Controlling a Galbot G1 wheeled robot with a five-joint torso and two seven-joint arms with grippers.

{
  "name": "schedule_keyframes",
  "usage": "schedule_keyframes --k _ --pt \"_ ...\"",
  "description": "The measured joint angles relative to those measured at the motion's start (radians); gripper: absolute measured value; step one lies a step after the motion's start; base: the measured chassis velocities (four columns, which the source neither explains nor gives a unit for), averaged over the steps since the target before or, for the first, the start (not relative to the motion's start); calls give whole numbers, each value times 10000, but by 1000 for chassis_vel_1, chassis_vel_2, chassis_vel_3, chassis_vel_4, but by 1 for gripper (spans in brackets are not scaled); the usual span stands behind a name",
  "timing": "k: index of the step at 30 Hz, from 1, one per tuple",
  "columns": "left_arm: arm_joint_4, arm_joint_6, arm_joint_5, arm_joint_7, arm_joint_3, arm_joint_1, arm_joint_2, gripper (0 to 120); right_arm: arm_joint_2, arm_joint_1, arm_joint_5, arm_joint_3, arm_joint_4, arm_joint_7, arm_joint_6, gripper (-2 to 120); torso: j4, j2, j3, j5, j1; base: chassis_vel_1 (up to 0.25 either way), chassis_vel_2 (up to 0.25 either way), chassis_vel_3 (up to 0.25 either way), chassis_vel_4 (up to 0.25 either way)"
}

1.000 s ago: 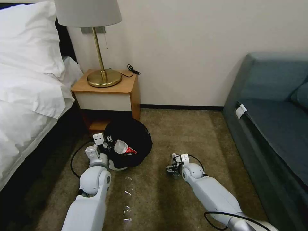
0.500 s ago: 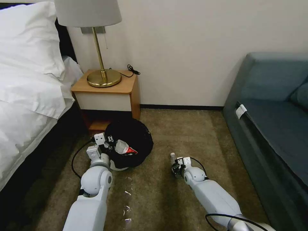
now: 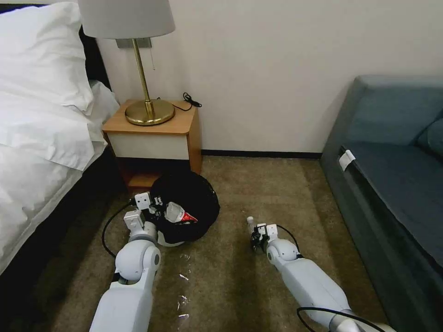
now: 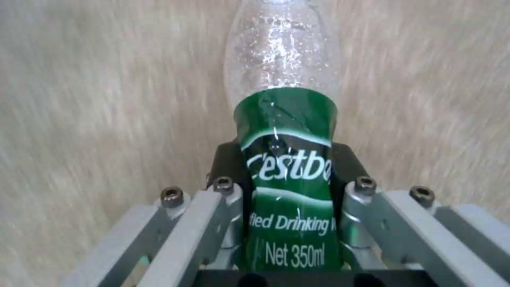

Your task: Pick up the trash bin, then pick up the garbage on the floor and place it into the trash bin.

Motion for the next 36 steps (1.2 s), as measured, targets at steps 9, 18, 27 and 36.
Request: schedule_keyframes --k 9,18,27,36 --pt "193 -13 -52 38 33 -119 71 5 -51 97 -225 238 1508 438 1477 21 0 0 -1 -1 0 0 0 0 0" --pt "413 -33 -139 67 -20 -227 143 5 -42 -277 -1391 -737 4006 884 2634 21 0 1 -2 -2 0 0 0 0 0" --pt "404 -40 -138 81 28 -253 83 5 9 -39 -1470 -1871 5121 1254 2947 21 1 0 -1 -2 0 0 0 0 0" --pt "258 3 -242 -11 192 -284 -71 5 435 190 -1395 -2637 5135 1388 3144 21 0 0 -1 -1 0 0 0 0 0"
